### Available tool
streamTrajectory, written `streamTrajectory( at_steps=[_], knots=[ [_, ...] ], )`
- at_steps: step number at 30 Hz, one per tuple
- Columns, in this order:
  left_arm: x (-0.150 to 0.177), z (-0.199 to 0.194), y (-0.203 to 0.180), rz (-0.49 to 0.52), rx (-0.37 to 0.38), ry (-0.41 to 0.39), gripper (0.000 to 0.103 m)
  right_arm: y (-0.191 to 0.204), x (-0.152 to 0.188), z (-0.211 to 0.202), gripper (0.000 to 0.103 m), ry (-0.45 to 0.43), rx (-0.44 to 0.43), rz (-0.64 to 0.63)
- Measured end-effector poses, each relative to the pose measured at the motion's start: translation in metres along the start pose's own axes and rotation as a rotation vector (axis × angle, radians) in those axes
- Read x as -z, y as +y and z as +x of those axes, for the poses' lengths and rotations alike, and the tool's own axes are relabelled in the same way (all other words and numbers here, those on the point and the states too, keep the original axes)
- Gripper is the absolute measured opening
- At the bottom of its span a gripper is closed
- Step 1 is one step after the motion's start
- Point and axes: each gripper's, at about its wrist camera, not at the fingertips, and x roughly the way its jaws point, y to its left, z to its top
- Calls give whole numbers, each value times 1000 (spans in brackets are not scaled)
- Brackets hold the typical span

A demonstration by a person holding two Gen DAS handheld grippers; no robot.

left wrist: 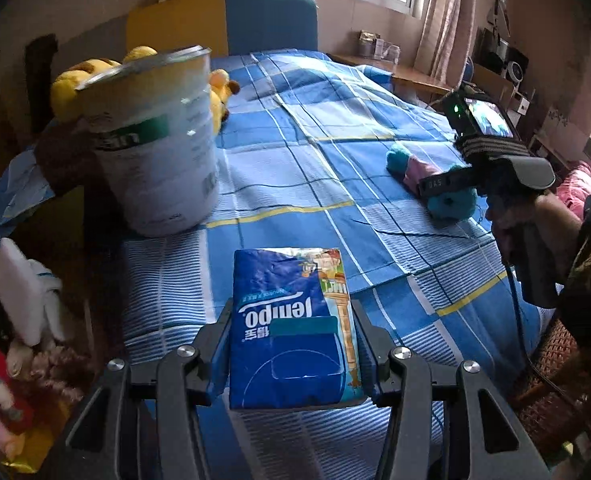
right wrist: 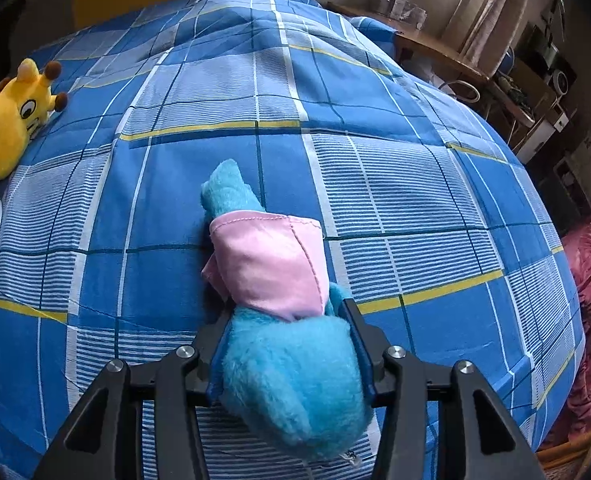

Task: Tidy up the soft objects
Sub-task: 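Carry the tissue pack into the gold tray with the left tool and open it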

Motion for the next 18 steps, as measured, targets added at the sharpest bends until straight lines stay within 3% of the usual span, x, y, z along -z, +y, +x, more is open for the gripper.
streamTrajectory(
  at_steps=[18],
  knots=[
    [8,-55,66,-152,-104,-90,52,9,5,-2,50,-33,46,-60]
  ],
)
